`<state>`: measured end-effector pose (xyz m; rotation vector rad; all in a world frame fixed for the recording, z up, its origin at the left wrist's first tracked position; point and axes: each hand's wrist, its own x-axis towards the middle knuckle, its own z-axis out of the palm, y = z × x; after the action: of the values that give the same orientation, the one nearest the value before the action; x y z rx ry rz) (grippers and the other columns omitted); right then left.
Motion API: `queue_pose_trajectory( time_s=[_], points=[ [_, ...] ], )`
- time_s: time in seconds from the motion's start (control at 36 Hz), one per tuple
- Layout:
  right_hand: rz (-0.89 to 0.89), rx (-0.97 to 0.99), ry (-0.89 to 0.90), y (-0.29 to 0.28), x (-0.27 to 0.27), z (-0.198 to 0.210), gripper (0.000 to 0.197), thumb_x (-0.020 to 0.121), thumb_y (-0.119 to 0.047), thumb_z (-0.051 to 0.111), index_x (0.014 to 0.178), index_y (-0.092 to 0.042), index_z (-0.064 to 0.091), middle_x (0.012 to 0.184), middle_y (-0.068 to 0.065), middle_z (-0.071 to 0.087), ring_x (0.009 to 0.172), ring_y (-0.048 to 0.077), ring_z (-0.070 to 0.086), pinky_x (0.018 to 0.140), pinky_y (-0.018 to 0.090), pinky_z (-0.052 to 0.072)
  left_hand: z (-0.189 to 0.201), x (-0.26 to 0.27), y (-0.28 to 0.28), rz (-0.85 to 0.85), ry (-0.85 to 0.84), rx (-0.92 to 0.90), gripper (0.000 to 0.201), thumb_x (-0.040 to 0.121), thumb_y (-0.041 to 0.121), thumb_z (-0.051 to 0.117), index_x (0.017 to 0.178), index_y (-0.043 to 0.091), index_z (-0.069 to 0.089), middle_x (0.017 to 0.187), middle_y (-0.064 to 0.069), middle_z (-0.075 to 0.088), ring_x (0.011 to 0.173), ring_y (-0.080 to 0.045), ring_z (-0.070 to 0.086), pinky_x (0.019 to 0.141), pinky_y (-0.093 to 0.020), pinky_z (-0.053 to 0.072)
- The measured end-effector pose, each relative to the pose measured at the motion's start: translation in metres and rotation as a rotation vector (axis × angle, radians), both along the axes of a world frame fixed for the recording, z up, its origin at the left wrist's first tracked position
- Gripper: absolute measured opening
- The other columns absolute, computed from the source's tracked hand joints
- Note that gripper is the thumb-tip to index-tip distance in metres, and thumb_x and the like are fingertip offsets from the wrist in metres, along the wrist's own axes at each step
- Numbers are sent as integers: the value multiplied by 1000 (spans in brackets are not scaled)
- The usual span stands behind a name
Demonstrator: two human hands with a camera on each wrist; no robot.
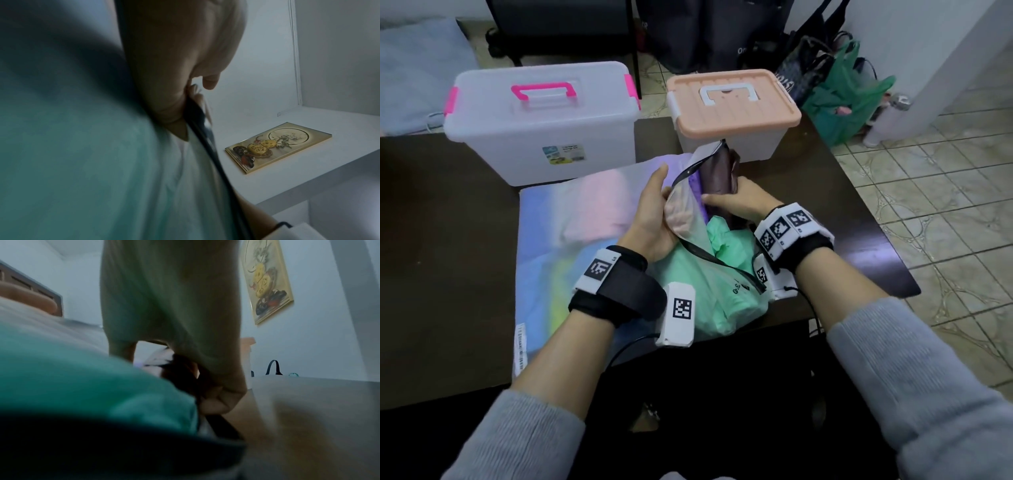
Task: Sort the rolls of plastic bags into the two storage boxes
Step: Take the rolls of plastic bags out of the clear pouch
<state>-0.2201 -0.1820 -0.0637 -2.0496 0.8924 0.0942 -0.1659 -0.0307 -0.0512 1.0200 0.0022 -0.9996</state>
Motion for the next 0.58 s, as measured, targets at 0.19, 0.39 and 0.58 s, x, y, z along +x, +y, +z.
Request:
queue_pose_trajectory(
  time_s=[0.19,0.39,0.58],
  points=[
    [-28,-277,-9,13,2,4,61,70,-49,67,113,-7,55,113,13,60,104,32,58,82,30,47,2,-3,6,-22,1,-22,44,97,42,38,103,7,64,90,-6,69,79,-17,66,80,-26,53],
    [-25,-282,-78,12,1,15,39,74,-37,69,98,-7,64,101,12,65,91,26,59,72,25,42,8,-11,4,68,1,95,49,99,38,39,133,5,51,133,-15,55,109,-25,59,81,-29,54],
    [-17,-286,-90,9,-2,28,40,73,-38,70,95,-5,61,93,9,64,86,25,60,71,30,49,6,-10,3,66,-54,101,33,100,32,41,106,9,63,86,-4,71,67,-12,68,60,-22,57]
  ],
)
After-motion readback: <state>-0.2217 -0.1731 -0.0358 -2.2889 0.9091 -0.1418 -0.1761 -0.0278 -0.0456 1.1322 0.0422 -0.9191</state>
